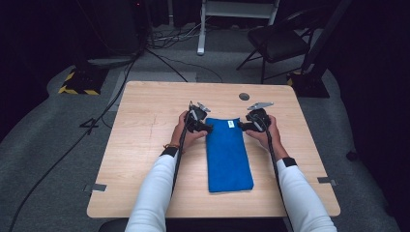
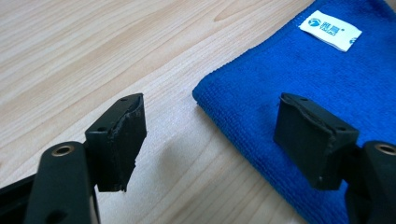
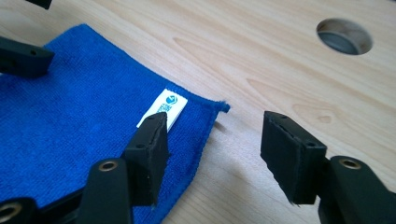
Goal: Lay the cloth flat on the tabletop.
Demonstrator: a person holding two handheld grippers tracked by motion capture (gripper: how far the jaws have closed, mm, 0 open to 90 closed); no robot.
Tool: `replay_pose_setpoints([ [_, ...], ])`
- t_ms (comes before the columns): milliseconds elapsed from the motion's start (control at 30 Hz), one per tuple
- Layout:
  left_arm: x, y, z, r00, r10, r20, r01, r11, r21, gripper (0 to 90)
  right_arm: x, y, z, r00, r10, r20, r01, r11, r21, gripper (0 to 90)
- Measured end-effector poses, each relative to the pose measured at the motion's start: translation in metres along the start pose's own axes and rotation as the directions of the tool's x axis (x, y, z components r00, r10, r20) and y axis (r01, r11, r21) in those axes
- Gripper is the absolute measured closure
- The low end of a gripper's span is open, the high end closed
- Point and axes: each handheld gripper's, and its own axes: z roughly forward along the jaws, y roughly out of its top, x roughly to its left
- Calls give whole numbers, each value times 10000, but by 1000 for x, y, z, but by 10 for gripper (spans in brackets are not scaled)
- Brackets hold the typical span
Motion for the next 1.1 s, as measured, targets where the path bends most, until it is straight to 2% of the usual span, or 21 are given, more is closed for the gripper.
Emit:
replay_pose_setpoints([
  [133,2,1,5,9994,-337,-73,337,9994,67,287,-1,-2,8,9999,132,-7,-132,9998,139,419],
  [267,1,1,10,9995,-310,-89,312,9991,282,297,-2,1,10,9998,142,114,-145,9997,212,417],
  [500,6,-2,14,9975,-706,86,703,9971,292,269,4,7,16,9999,70,-91,-67,9995,297,411],
  [633,6,-1,14,9983,-569,82,566,9978,332,271,5,5,22,9999,85,88,-89,9989,451,414],
  [767,8,-2,15,9974,-672,260,665,9974,290,274,2,3,24,9996,208,200,-218,9983,539,416],
  [867,8,-2,15,9978,-563,358,553,9981,283,285,-1,2,26,9992,379,140,-386,9978,536,409],
  [1000,6,0,13,9977,-339,593,319,9989,345,366,-3,0,27,9981,622,-33,-619,9970,460,420],
  [1100,5,1,12,9966,-89,822,60,9994,347,475,-1,2,27,9986,474,-223,-463,9979,458,527],
])
